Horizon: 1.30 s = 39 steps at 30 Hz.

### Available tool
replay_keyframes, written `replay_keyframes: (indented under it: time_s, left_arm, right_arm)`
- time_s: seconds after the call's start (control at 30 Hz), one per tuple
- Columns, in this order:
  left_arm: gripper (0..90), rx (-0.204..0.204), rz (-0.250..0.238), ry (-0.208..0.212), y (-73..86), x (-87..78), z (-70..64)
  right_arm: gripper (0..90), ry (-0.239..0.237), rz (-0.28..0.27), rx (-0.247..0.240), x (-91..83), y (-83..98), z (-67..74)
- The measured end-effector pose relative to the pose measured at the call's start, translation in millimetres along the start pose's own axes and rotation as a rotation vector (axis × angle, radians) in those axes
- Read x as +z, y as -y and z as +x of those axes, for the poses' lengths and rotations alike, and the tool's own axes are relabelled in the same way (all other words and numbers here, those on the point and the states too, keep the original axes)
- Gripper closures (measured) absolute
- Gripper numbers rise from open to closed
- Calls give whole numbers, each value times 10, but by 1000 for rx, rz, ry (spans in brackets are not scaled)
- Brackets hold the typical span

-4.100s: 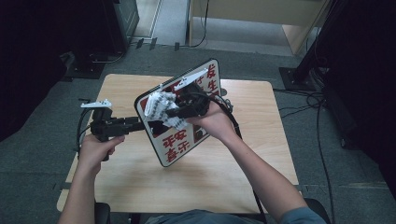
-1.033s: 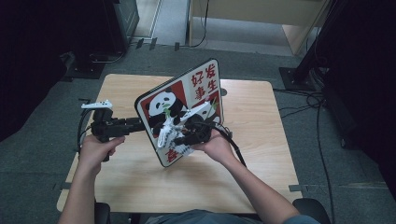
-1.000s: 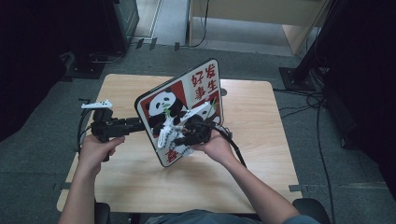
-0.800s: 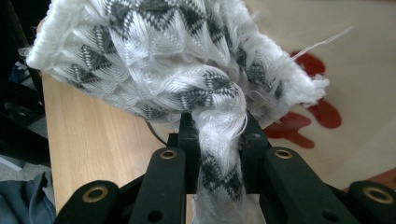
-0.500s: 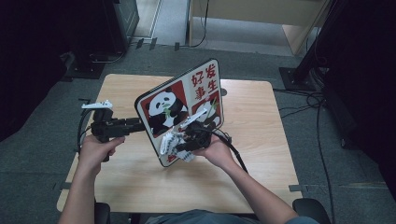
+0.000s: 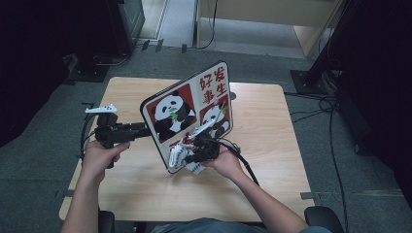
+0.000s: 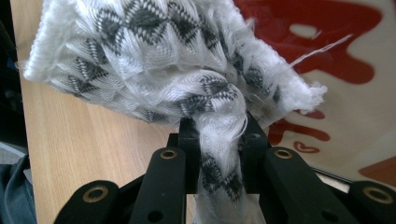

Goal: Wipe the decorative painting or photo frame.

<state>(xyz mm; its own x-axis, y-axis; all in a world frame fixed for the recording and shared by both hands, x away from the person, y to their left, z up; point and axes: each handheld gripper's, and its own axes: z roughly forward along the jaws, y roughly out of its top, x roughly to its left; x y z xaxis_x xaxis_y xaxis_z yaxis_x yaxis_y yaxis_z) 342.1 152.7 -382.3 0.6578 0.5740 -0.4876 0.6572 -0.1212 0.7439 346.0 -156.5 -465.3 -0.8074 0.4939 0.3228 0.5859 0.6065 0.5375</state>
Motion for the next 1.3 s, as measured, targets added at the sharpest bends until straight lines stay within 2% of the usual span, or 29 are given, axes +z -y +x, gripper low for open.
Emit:
replay_keyframes:
  time_s: [0.27, 0.5, 0.7, 0.97, 1.3]
  left_arm:
    - [438, -3, -1, 1, 1, 4, 3]
    - [432, -4, 0, -5, -1, 6, 3]
    - [427, -5, 2, -5, 2, 9, 4]
    - [425, -5, 3, -2, 4, 8, 10]
    - [425, -6, 2, 1, 8, 14, 14]
  right_arm:
    - [785, -6, 8, -4, -18, 5, 15]
    - [797, -17, -13, -40, -201, -116, 123]
    - [798, -13, -75, -72, -449, -298, 213]
    - [797, -10, -147, -87, -796, -601, 350]
    - [794, 22, -206, -163, -1146, -1013, 544]
